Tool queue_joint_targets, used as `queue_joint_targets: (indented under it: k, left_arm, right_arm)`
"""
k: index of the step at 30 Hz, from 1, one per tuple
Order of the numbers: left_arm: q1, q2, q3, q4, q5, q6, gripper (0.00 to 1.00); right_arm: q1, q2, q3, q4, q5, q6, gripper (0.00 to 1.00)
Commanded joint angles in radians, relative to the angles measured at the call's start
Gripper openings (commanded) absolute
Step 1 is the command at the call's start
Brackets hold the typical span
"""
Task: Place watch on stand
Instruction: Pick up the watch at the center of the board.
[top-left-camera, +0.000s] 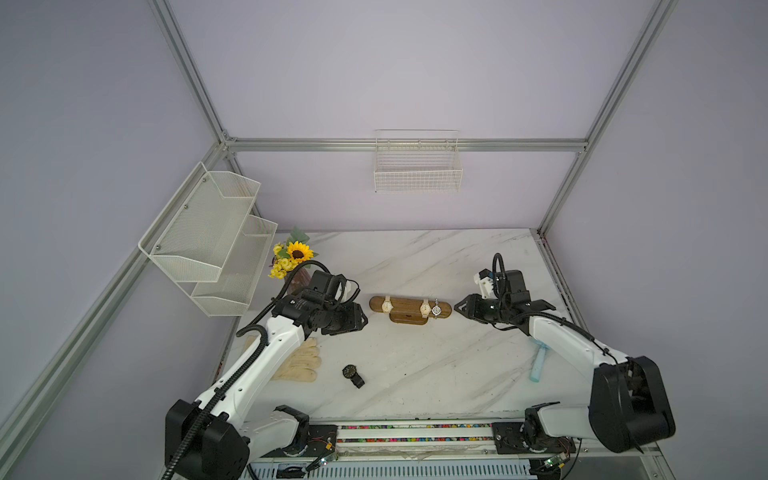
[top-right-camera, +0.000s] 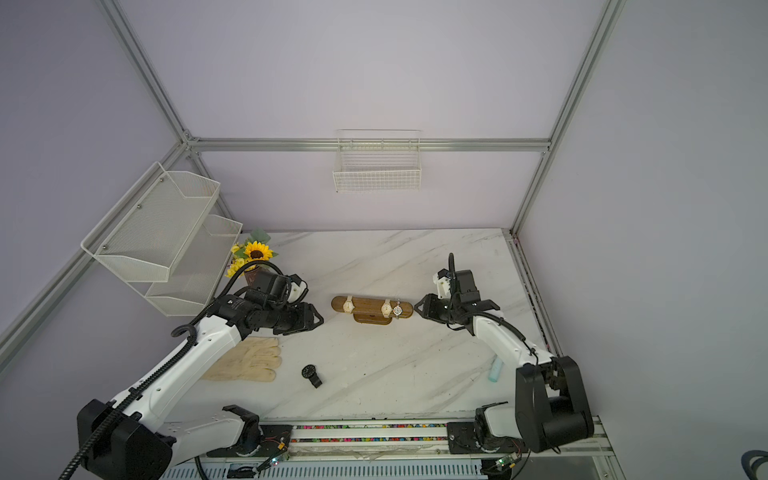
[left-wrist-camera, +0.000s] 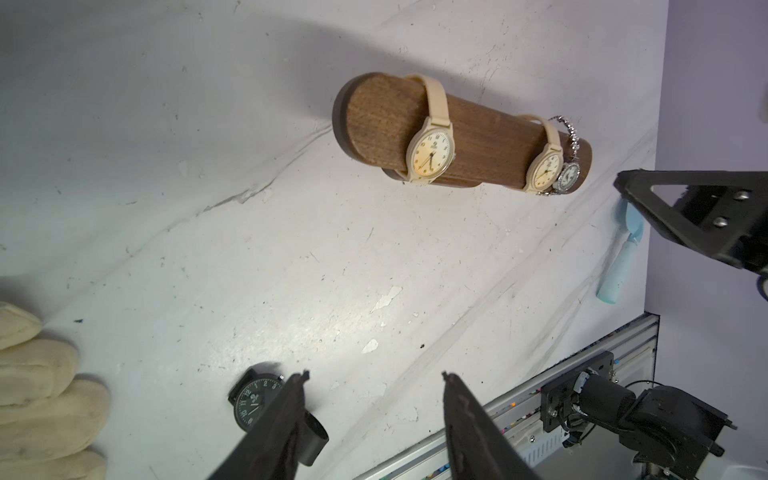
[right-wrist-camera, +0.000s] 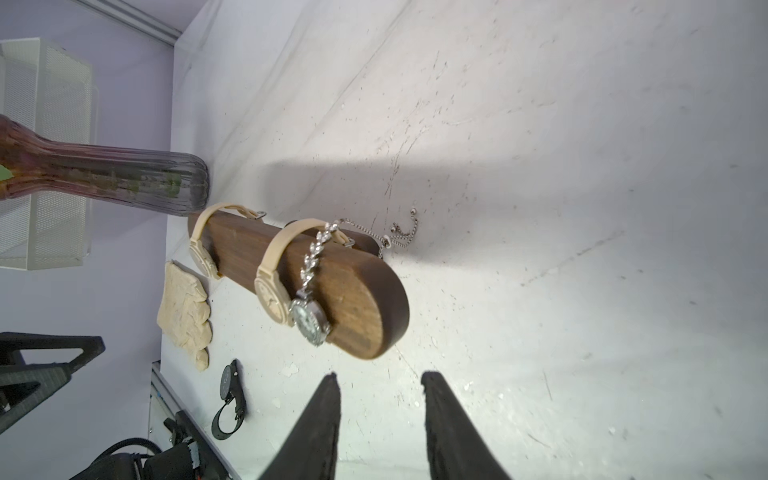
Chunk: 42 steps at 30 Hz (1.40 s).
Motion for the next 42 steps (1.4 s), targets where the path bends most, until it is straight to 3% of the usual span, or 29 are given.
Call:
queue_joint_targets:
  k: [1,5,9,15,19,31,42]
  left_arm:
    - [0.001,-0.062,-0.06,-0.054,-0.003,-0.023,0.53]
    - [0.004,-0.11,-0.093,-0.057,-0.076,-0.057,0.56]
    - [0.035,-0.12,-0.064,-0.068,-0.131,-0.091,0.59]
    - [0.125,-0.116,-0.052,-0.07,-0.134,-0.081,0.59]
    - [0.18,-0.12,-0.06,-0.066,-0.119,-0.063,0.6]
    - [0.234,-0.122,-0.1,-0.04,-0.085,-0.035,0.62]
    - [0.329,-0.102,-0.142,-0.009,-0.01,-0.009,0.63]
  right_arm:
    - [-0.003,-0.137,-0.024,-0.098,0.11,-0.024,0.38]
    - [0.097,-0.275,-0.045,-0.197,0.165,0.019,0.4]
    - [0.386,-0.328,-0.064,-0.188,0.311,0.163,0.4]
    - [0.8,-0.16,-0.053,-0.032,0.514,0.308,0.4]
    - [0.955,0.049,0.046,0.033,0.554,0.295,0.4]
    - [0.993,0.568,0.381,0.194,0.292,0.121,0.41]
    - [0.998,0.655,0.422,0.163,0.213,0.11,0.4]
